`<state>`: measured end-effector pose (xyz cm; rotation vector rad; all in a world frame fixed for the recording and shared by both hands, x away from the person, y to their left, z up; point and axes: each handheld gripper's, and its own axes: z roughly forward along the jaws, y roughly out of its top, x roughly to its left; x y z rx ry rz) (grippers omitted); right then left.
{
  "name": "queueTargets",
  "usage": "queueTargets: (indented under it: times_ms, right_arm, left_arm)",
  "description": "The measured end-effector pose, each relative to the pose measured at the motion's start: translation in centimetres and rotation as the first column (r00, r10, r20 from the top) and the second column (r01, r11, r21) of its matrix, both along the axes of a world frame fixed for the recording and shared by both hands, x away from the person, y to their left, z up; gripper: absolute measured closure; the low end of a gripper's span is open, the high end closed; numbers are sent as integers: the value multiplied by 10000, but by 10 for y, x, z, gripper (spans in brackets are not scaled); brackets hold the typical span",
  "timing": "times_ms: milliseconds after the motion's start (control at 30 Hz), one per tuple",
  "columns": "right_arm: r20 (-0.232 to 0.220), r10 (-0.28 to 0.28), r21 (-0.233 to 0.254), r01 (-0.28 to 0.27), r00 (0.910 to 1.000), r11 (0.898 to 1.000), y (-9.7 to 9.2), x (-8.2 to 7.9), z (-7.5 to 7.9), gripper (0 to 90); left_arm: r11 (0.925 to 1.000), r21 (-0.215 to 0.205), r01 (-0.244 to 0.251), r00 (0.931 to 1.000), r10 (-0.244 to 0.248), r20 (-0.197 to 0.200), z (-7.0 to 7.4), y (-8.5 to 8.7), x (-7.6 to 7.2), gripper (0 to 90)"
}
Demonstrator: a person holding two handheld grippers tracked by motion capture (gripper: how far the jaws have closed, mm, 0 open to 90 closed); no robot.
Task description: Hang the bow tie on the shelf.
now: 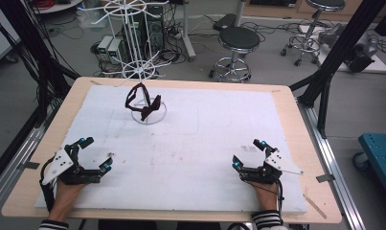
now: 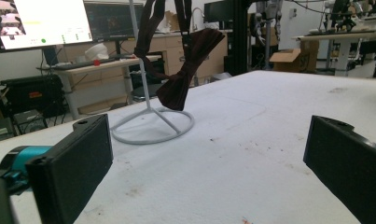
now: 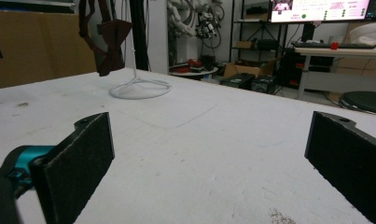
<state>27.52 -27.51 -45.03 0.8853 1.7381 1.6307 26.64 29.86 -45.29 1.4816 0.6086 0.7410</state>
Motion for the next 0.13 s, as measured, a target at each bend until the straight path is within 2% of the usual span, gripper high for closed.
queueTargets:
  times_ms: [133]
  right_arm:
    - [-17, -3, -21, 3, 10000, 10000, 0, 0, 0, 6]
  left_arm:
    - [9995, -228, -236, 9995, 231, -228, 0, 2, 1, 17]
